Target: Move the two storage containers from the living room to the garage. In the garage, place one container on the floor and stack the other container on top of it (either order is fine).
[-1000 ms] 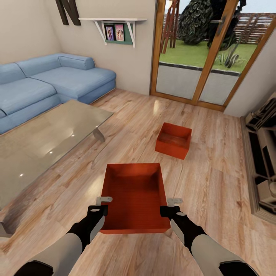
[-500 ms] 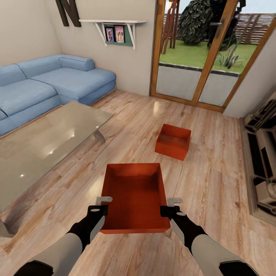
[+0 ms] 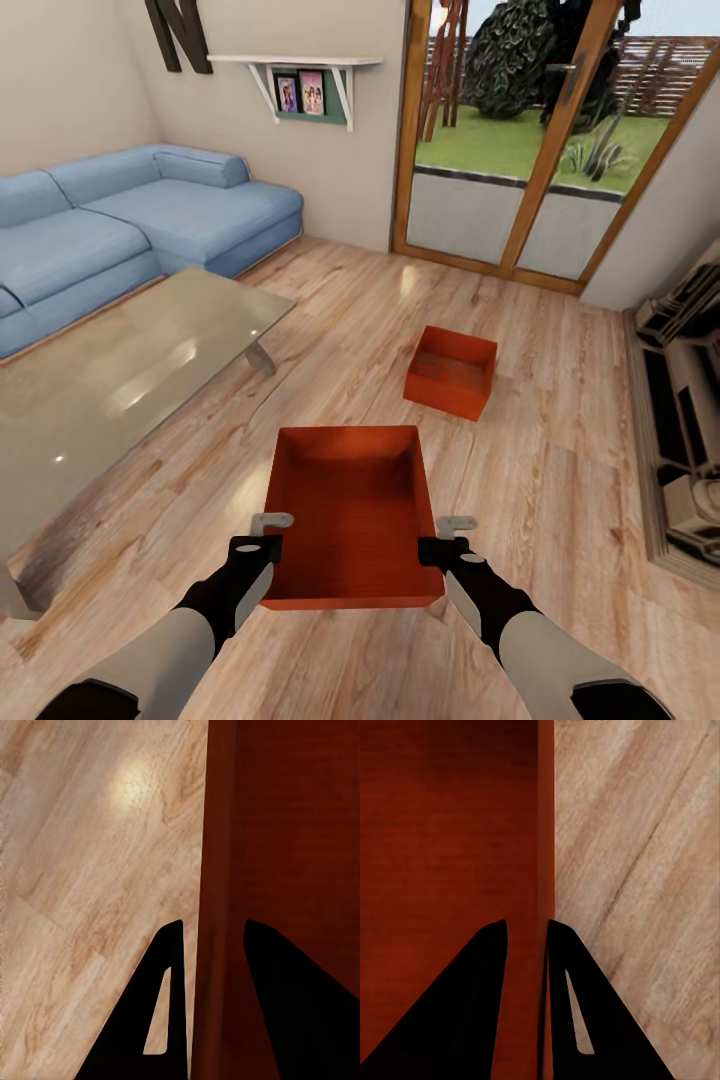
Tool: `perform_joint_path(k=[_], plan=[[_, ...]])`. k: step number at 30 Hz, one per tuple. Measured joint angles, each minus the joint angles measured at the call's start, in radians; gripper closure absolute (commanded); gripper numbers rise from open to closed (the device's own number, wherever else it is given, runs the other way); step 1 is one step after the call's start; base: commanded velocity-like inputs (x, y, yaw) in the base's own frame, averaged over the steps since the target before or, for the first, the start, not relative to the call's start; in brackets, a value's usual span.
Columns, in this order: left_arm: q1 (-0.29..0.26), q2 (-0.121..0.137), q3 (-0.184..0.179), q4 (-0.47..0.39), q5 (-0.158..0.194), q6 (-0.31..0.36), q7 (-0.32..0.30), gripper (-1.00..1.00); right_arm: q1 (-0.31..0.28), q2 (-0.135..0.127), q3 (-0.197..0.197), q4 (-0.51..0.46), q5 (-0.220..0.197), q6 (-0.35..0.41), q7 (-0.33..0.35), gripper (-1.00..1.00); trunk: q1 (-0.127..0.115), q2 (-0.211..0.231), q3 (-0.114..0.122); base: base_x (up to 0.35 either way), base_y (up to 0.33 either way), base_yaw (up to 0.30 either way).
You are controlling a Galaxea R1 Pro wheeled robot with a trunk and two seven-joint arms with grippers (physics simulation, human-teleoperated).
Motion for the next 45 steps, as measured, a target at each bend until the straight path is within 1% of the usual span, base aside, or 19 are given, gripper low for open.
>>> perform_joint_path(k=[45], plan=[[0.0,0.0,0.002,-0.002,-0.003,0.0,-0.001,1.0,0.0,0.0,0.003,-0.001,-0.005,-0.002,-0.002,1.0,-0.173,0.315,0.141,0.0,0.0,0.0]])
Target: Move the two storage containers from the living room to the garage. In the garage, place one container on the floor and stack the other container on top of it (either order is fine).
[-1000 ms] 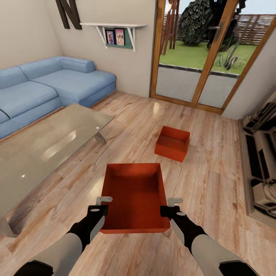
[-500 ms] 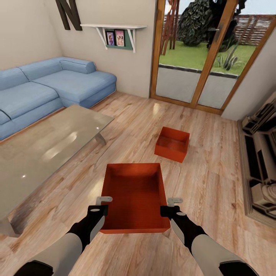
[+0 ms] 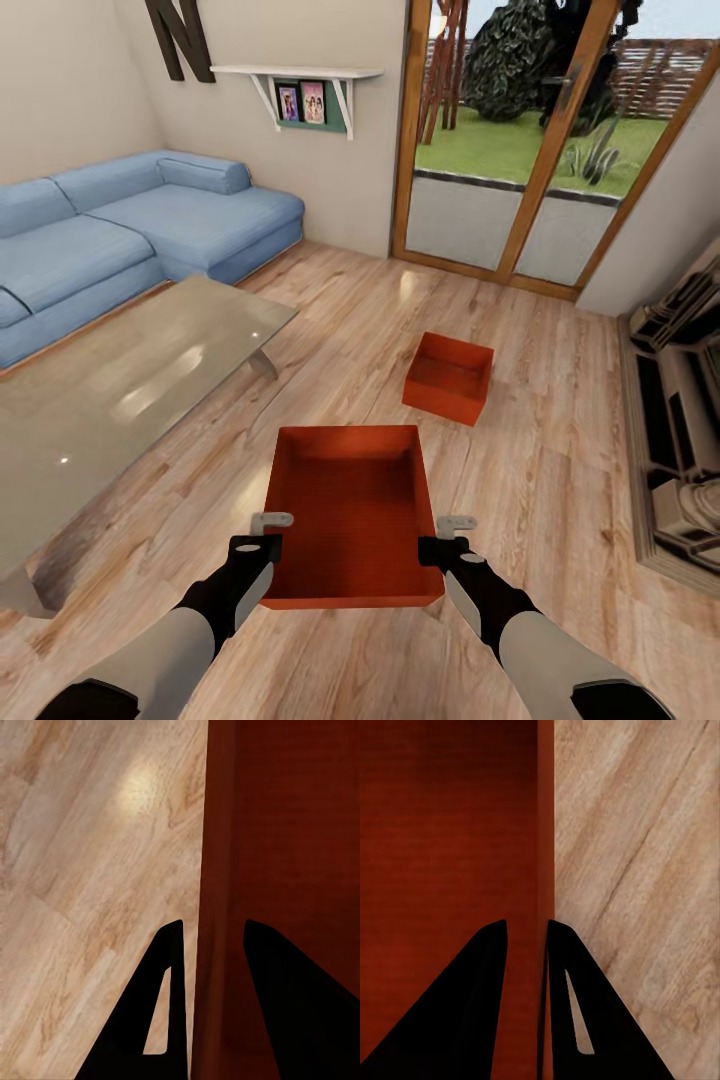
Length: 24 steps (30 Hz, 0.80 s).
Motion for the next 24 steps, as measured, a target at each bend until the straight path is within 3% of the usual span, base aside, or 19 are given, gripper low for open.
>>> perform_joint_path(k=[24], plan=[[0.0,0.0,0.0,0.001,0.001,0.0,0.0,1.0,0.0,0.0,0.001,0.001,-0.001,0.001,0.0,1.0,-0.092,0.168,0.075,0.0,0.0,0.0]])
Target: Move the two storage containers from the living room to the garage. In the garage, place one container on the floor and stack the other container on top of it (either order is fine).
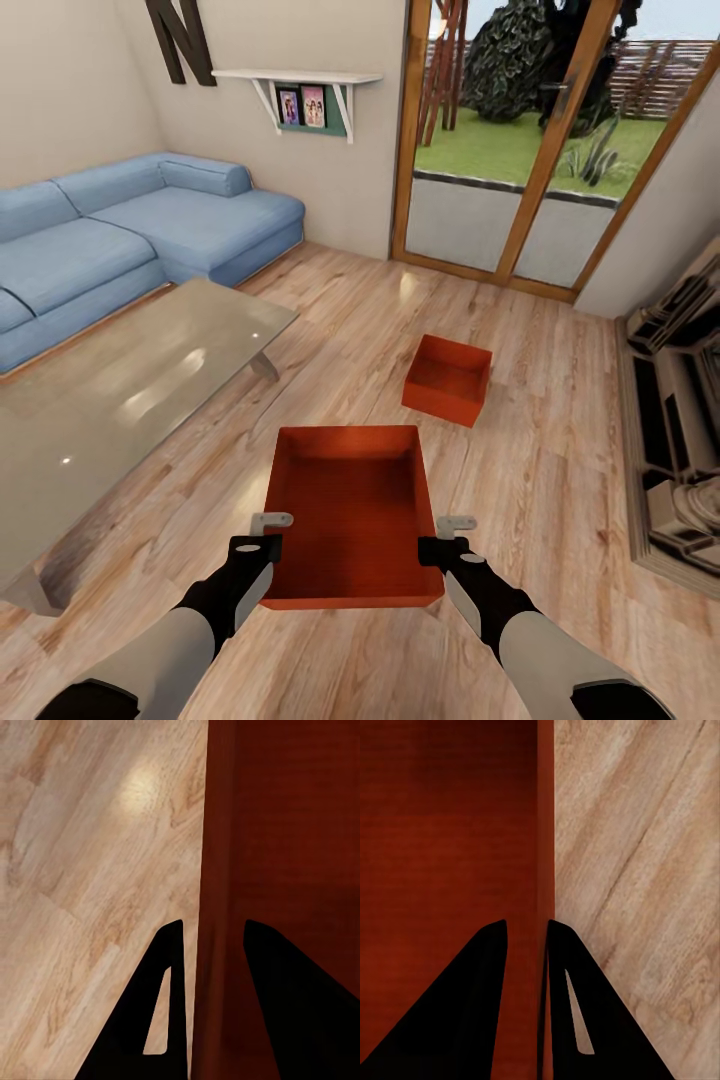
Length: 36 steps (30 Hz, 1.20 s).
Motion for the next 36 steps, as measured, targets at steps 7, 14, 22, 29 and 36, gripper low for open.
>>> perform_joint_path(k=[7,14,22,29,36], plan=[[0.0,0.0,0.0,0.0,0.001,0.0,0.0,1.0,0.0,0.0,0.001,0.0,-0.001,0.0,0.0,1.0,-0.027,0.049,0.022,0.0,0.0,0.0],[0.0,0.0,-0.001,0.0,0.001,0.0,0.0,1.0,0.0,0.0,0.001,-0.001,-0.001,0.001,-0.001,1.0,-0.054,0.098,0.046,0.0,0.0,0.0],[0.0,0.001,-0.002,-0.001,0.002,0.0,0.0,1.0,0.0,0.0,0.001,-0.001,0.0,0.001,0.0,1.0,-0.085,0.154,0.084,0.0,0.0,0.0],[0.0,0.001,-0.002,-0.001,0.003,0.0,0.0,1.0,0.0,0.0,0.001,-0.001,0.0,0.001,0.0,1.0,-0.111,0.203,0.117,0.0,0.0,0.0],[0.0,0.001,-0.004,-0.001,0.004,0.0,0.001,1.0,0.0,0.0,0.0,-0.001,0.0,0.001,0.0,1.0,-0.138,0.253,0.15,0.0,0.0,0.0]])
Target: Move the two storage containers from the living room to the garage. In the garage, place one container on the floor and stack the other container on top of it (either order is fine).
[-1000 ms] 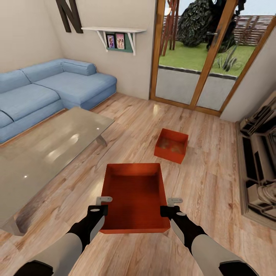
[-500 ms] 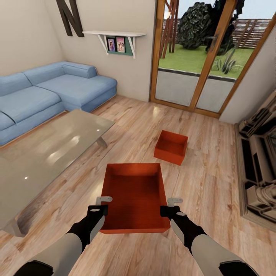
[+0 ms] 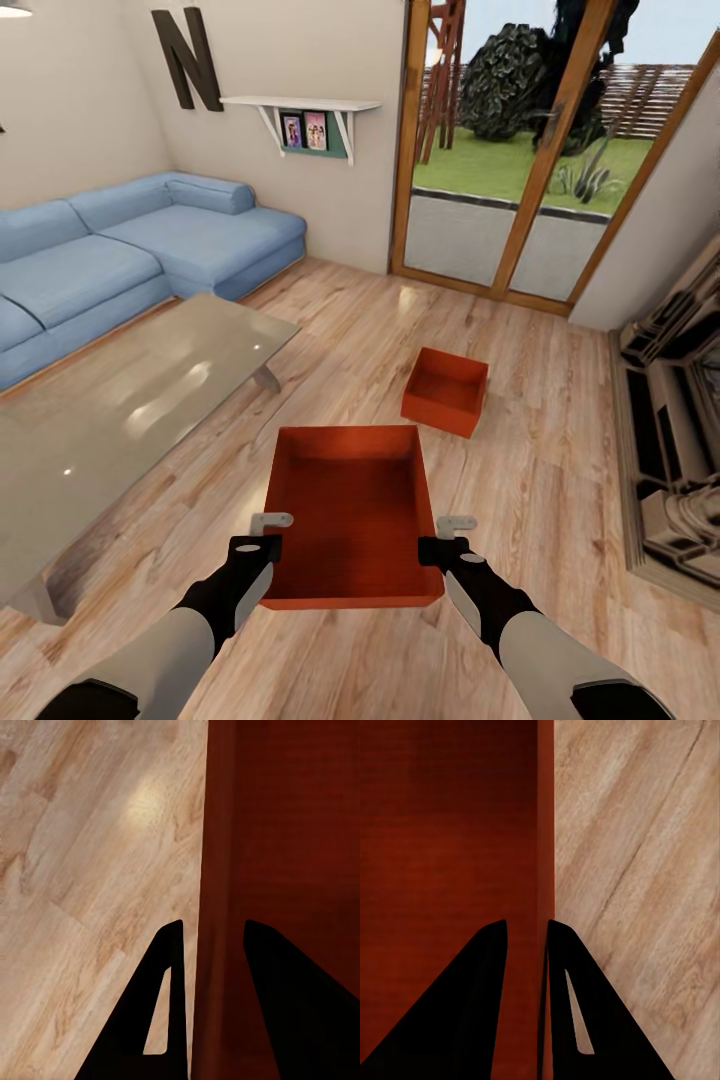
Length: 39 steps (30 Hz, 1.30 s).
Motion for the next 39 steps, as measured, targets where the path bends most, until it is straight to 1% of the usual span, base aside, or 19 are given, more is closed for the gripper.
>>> perform_joint_path(k=[9,39], plan=[[0.0,0.0,0.0,0.0,0.0,0.0,0.0,1.0,0.0,0.0,0.0,0.0,0.0,0.0,0.0,1.0,-0.035,0.063,0.043,0.0,0.0,0.0],[0.0,0.0,0.0,0.0,0.0,0.0,0.0,1.0,0.0,0.0,0.0,0.0,0.0,0.0,0.0,1.0,-0.035,0.064,0.091,0.0,0.0,0.0]])
